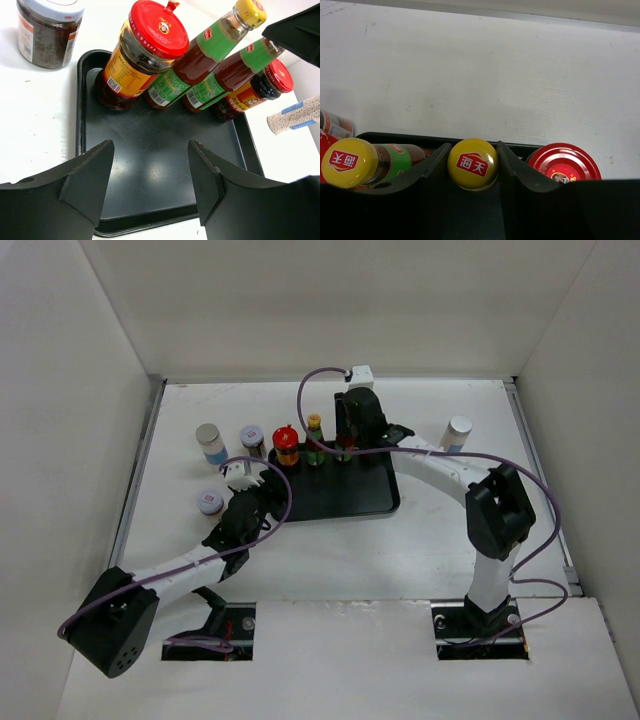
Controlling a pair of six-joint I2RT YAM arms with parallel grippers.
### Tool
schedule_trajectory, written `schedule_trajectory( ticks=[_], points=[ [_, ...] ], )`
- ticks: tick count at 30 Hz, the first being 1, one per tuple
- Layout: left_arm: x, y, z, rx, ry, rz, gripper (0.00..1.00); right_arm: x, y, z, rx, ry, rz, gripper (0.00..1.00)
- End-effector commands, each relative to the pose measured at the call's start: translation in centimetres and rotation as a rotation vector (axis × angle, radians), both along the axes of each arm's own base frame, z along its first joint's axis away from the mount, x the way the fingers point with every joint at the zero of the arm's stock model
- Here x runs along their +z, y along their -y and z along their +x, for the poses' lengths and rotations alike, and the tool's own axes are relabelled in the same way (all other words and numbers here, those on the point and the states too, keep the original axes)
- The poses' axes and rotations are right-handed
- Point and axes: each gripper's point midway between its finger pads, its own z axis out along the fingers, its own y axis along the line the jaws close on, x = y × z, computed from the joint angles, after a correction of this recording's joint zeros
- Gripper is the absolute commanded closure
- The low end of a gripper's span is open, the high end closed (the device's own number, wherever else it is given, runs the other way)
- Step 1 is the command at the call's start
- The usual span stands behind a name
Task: Organize the condiment bottles
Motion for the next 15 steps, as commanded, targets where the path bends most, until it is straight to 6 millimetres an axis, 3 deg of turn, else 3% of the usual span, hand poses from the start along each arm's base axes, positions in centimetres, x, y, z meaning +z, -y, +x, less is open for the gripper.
schedule_trajectory(
  ticks=[1, 8, 15],
  points=[
    [1.8, 0.2, 0.5, 0.006, 0.060, -0.020, 0.41, 7.4, -1.2, 2.2, -0.015, 0.199, 0.133, 0.80],
    [2.2, -0.4, 0.5, 0.021, 0.074, -0.012, 0.41, 7.2, -1.4, 1.9, -0.009, 0.208, 0.134, 0.54],
    [3.2, -1.3, 0.5, 0.063, 0.096, -0.031, 0.41, 10.1, -2.0, -1.2, 0.043, 0.234, 0.209, 0.25]
  ],
)
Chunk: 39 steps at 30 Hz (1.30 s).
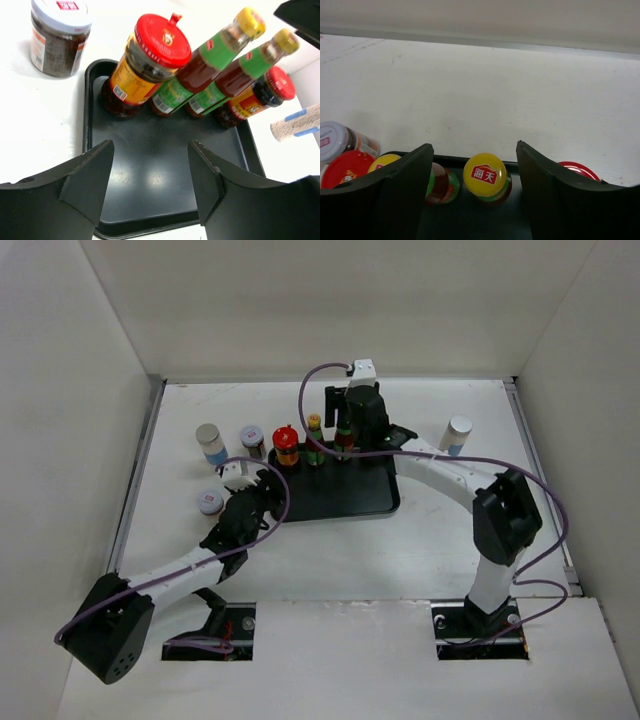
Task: Organize the condiment bottles
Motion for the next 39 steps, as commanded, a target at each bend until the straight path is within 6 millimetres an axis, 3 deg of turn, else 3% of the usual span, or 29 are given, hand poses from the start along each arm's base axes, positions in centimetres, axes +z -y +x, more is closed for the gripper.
schedule_trajectory(
  ticks=[1, 4, 7, 9, 12, 13, 15, 18, 25, 31, 39],
  points=[
    [3.3, -0.8, 0.4, 0.036, 0.081, -0.062, 0.40, 7.9, -0.9, -2.4, 0.050, 0.147, 0.161, 0.21],
    [5.4, -1.2, 0.4, 0.053, 0.093, -0.060, 0.40, 9.3, -0.7, -4.9, 0.085, 0.167, 0.194, 0.11],
    [6.8, -3.1, 0.8, 0.140, 0.084, -0.032, 0.39, 10.1, 0.9, -7.5, 0.088, 0.201, 0.243, 0.11],
    [7.7, -4.7, 1.3, 0.210, 0.077, -0.018, 0.40, 9.7, 2.3, -9.4, 0.085, 0.203, 0.293, 0.25],
    [9.0, -7.0, 2.0, 0.288, 0.069, -0.007, 0.48, 7.1, 3.9, -11.8, 0.078, 0.162, 0.362, 0.73],
    [9.1, -7.6, 2.4, 0.310, 0.059, 0.004, 0.53, 5.9, 4.0, -12.6, 0.081, 0.138, 0.374, 0.83],
    [8.7, -9.1, 3.3, 0.355, 0.017, 0.037, 0.59, 3.0, 3.7, -14.1, 0.095, 0.077, 0.389, 0.88],
    [8.1, -10.7, 4.6, 0.394, -0.041, 0.063, 0.55, -0.3, 3.0, -15.7, 0.111, 0.026, 0.407, 0.86],
    [7.5, -14.2, 7.5, 0.499, -0.147, 0.153, 0.25, -3.4, 1.9, -16.8, 0.173, 0.010, 0.412, 0.51],
    [6.8, -14.8, 10.0, 0.491, -0.197, 0.207, 0.20, -4.1, 1.4, -17.3, 0.196, 0.001, 0.419, 0.34],
    [5.7, -16.9, 12.1, 0.547, -0.268, 0.274, 0.21, -4.1, 0.2, -18.1, 0.240, -0.012, 0.438, 0.28]
  ],
)
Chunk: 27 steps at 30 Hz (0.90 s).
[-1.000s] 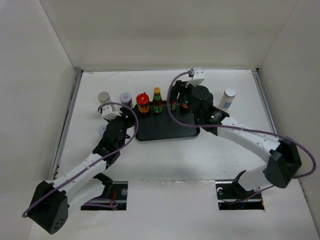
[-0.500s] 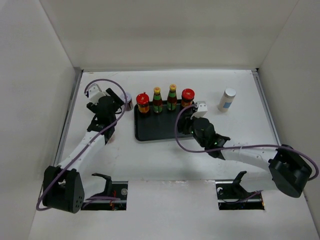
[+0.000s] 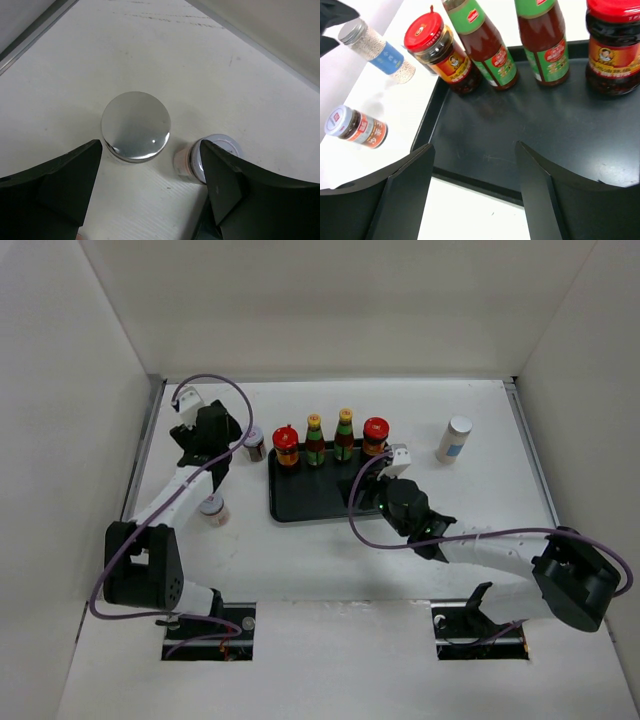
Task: Organize the condiment bottles
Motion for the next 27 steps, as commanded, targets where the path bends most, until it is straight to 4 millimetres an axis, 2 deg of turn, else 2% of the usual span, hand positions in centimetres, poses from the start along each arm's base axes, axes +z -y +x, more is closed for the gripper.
schedule_trajectory(
  ticks=[1, 4, 8, 11, 14, 17, 20, 24, 27],
  points=[
    [1.9, -1.4, 0.7, 0.038, 0.013, 0.048, 0.22, 2.0, -1.0, -0.1, 0.023, 0.040, 0.081, 0.27],
    [1.6, -2.3, 0.7, 0.080, -0.011, 0.103, 0.23, 1.9, -0.9, -0.2, 0.023, 0.038, 0.082, 0.27],
    [1.0, -2.2, 1.5, 0.074, -0.023, 0.121, 0.26, 1.6, -1.1, -0.1, 0.023, 0.034, 0.074, 0.26],
    [0.7, -2.2, 2.3, 0.074, -0.021, 0.120, 0.33, 1.5, -1.1, 0.0, 0.022, 0.032, 0.072, 0.26],
    [0.3, -2.2, 2.3, 0.073, -0.025, 0.120, 0.35, 1.5, -1.0, 0.0, 0.022, 0.033, 0.071, 0.26],
    [0.2, -2.3, 1.8, 0.081, -0.008, 0.113, 0.47, 1.6, -0.9, -0.1, 0.018, 0.037, 0.070, 0.26],
    [2.7, -2.3, 0.3, 0.094, 0.063, 0.112, 0.53, 1.6, -0.8, -0.1, 0.016, 0.038, 0.072, 0.26],
    [7.7, -1.0, -2.7, 0.086, 0.179, 0.128, 0.54, 1.5, -0.7, 0.0, 0.012, 0.034, 0.074, 0.24],
    [10.2, 0.2, -5.4, 0.058, 0.229, 0.152, 0.55, 1.4, -0.7, 0.0, 0.013, 0.030, 0.074, 0.24]
  ],
)
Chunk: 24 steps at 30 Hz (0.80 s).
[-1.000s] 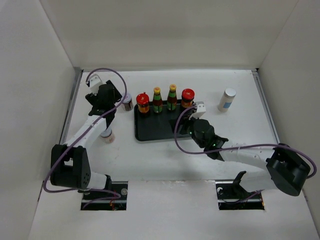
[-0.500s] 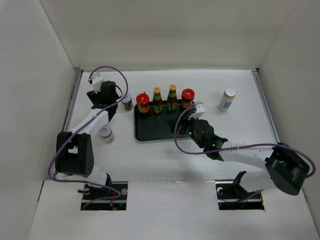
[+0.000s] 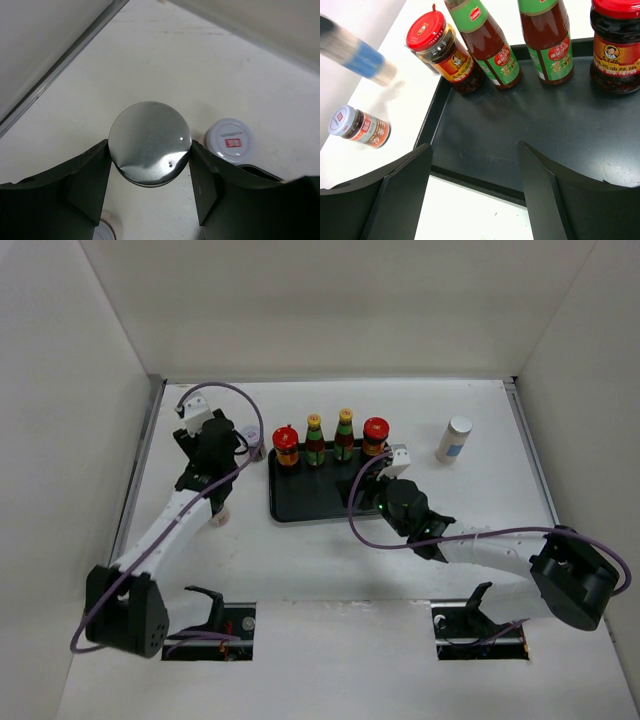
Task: Organize the condiment bottles
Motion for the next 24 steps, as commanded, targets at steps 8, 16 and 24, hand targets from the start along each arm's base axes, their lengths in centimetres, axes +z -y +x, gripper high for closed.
schedule_trajectory(
  ticks=[8, 16, 24],
  points=[
    [7.5, 7.2, -5.5, -0.189, 0.202, -0.022, 0.56, 1.6, 0.8, 0.6, -0.041, 0.039, 0.066, 0.25],
    [3.0, 17.8, -5.6, -0.433, 0.132, -0.109, 0.57, 1.1, 2.9, 1.9, -0.101, 0.020, 0.095, 0.25],
    [-1.6, 19.5, -5.5, -0.455, 0.051, -0.086, 0.57, 0.9, 4.2, 2.4, -0.139, 0.016, 0.097, 0.25]
  ],
)
